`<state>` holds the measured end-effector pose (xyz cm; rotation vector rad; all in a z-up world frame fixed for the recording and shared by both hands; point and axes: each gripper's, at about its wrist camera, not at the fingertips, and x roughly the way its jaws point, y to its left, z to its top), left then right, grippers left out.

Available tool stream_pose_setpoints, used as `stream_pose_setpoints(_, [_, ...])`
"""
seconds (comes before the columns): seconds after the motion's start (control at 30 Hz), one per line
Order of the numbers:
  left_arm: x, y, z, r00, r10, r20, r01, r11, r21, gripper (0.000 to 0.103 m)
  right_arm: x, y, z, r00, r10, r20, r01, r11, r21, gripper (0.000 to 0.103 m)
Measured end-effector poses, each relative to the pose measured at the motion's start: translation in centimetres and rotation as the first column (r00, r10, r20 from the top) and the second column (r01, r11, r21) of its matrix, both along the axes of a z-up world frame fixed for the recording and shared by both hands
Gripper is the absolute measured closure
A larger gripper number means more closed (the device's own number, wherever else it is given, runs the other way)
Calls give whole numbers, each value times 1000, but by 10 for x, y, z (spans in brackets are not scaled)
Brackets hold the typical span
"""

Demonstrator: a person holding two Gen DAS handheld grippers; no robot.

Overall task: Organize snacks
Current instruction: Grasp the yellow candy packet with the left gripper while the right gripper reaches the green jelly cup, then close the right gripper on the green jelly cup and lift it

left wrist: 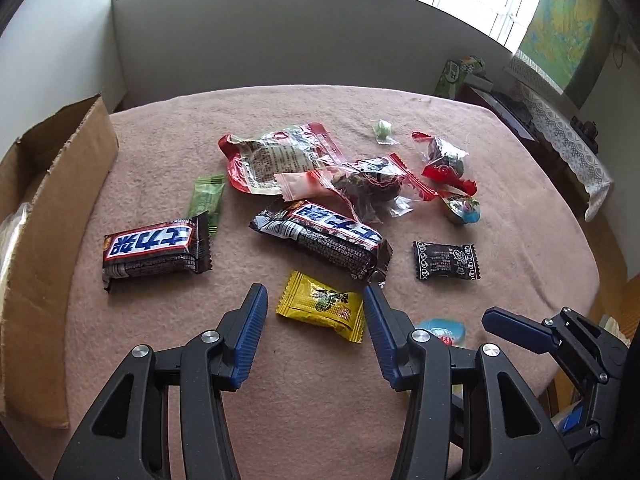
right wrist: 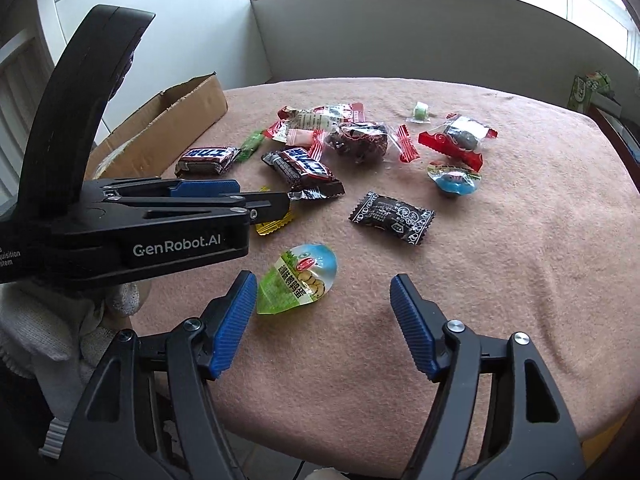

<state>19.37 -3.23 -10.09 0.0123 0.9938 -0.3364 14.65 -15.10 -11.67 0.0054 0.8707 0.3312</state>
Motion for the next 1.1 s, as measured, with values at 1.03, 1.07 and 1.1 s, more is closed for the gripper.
stream_pose_setpoints(1.03, [-32,37,-6,999,35,40,-34,999,-15,76,8,35,-7,999,9,47,-1,985,-173,65])
stream_pose_setpoints(1.07, [-33,39,-6,999,38,39,-37,999,-21,76,8,35,-7,999,11,46,-3,985,-171,70])
stream_pose_setpoints(1.1, [-34,40,-5,998,41,37,-40,999,-27,77,8,35,-6,999,12,46,-4,985,-171,70])
